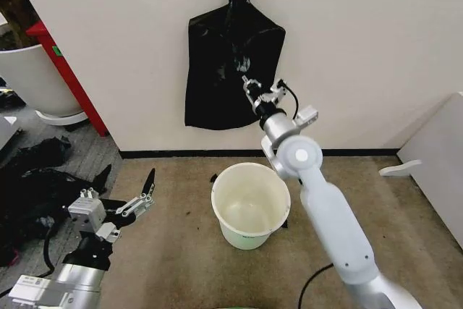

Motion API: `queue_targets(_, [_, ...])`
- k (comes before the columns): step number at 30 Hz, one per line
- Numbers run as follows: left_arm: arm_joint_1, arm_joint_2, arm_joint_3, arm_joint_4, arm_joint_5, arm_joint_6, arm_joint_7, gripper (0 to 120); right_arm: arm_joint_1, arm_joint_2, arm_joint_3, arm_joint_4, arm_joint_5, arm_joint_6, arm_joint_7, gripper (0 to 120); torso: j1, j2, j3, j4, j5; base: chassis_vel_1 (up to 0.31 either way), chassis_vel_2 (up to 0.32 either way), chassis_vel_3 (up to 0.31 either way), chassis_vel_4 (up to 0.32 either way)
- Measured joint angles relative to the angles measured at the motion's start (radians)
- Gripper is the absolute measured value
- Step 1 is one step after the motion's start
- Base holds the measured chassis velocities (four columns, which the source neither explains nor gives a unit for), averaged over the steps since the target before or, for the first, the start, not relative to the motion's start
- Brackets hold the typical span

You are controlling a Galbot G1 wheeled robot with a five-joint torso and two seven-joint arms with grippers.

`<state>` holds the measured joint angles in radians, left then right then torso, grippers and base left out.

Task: Place the garbage bag over the trash bin.

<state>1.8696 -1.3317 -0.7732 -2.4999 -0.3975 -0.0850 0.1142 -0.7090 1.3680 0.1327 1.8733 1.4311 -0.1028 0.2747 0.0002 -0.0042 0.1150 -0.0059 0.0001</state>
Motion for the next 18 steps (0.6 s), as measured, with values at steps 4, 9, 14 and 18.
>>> queue_targets(4, [-0.002, -0.003, 0.000, 0.000, 0.000, -0.004, 0.003, 100, -0.055, -0.020, 0.000, 0.033, -0.002, 0.000, -0.001, 0, 0.000, 0.000, 0.000, -0.0002, 0.0001, 0.000, 0.000, 0.000, 0.000])
queue_targets(9, [-0.007, -0.005, 0.001, 0.000, 0.000, -0.007, 0.007, 100, -0.148, -0.049, 0.002, 0.075, -0.010, -0.004, -0.008, 0, 0.000, 0.000, 0.000, -0.0001, 0.0000, 0.000, 0.000, 0.000, 0.000])
queue_targets(14, [-0.010, -0.004, 0.001, 0.002, -0.001, -0.009, 0.009, 100, -0.202, -0.053, 0.005, 0.096, -0.022, -0.005, -0.013, 0, 0.000, 0.000, 0.000, -0.0001, -0.0001, 0.000, 0.000, 0.000, 0.000])
queue_targets(18, [-0.012, -0.004, 0.001, 0.005, -0.003, -0.009, 0.012, 100, -0.241, -0.055, 0.006, 0.112, -0.032, -0.005, -0.017, 0, 0.000, 0.000, 0.000, 0.0000, -0.0001, 0.000, 0.000, 0.000, 0.000])
